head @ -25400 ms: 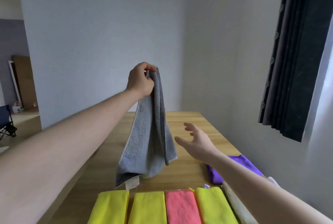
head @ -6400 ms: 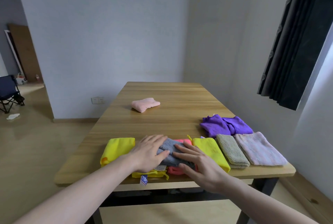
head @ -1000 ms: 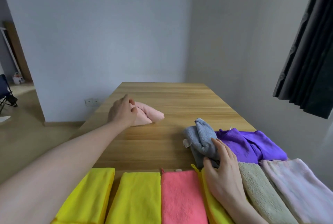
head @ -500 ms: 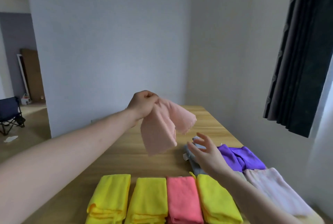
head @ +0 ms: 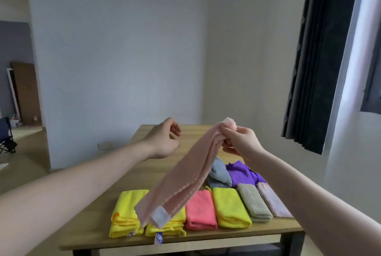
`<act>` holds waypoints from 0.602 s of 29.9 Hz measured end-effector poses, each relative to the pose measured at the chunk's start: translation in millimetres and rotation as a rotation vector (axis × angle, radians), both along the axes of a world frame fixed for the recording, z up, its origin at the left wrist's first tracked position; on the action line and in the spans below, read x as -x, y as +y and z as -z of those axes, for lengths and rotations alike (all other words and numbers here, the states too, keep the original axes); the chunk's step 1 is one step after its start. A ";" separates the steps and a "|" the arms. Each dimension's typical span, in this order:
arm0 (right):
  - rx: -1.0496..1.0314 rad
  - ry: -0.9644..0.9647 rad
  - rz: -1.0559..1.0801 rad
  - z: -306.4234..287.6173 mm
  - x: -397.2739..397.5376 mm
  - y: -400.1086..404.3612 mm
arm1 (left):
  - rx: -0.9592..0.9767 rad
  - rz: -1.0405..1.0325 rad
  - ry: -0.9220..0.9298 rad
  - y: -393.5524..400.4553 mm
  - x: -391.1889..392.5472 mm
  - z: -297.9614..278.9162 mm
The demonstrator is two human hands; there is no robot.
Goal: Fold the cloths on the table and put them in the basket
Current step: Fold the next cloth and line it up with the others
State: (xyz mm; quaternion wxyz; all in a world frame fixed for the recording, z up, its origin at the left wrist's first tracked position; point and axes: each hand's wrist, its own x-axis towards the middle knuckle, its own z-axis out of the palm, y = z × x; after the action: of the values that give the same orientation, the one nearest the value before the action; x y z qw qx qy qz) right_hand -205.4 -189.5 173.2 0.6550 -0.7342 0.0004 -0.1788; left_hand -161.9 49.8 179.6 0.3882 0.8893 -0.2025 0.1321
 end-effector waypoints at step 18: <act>0.693 0.036 0.258 -61.4 29.8 -23.0 | -0.044 -0.019 -0.109 -36.7 13.3 1.2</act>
State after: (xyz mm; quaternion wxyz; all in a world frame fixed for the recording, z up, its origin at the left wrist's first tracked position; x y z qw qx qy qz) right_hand -235.2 -212.5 234.7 0.3393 -0.9094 0.0438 -0.2364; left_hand -175.2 13.1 178.4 0.3554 0.8910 -0.2179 0.1796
